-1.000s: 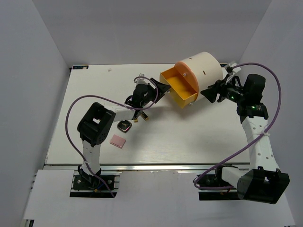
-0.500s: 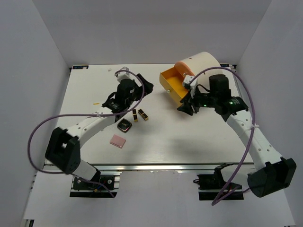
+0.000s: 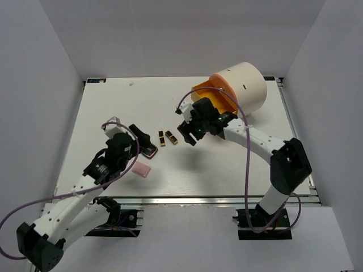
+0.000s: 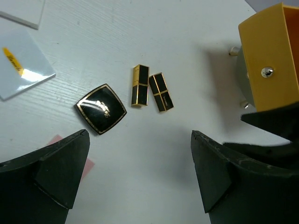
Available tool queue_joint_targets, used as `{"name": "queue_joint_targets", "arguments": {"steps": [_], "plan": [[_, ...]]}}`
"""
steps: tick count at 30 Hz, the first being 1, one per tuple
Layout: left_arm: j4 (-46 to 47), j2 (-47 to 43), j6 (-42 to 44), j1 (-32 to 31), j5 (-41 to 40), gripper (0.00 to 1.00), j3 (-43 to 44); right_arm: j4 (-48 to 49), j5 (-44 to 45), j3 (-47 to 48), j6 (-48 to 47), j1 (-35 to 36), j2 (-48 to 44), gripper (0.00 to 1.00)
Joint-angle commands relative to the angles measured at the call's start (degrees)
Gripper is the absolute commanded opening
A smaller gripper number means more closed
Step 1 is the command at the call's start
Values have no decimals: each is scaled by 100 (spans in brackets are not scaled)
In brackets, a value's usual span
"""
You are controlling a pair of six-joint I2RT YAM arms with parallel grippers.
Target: Organize the makeup
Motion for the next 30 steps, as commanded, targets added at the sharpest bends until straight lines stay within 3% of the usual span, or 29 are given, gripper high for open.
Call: {"name": "queue_joint_targets", "arguments": {"steps": [1,12,30], "plan": [[-549,-662,-108,14,-199,98,-162,438,615,609,660,152,464,75],[-1067,-1586,-125,14,-40,98,-190,316,123,2026,881,310,2380,78],[-1094,-1454,-275,14,-208,97,-5,87,553,2668,1021,442,3436,70]]}}
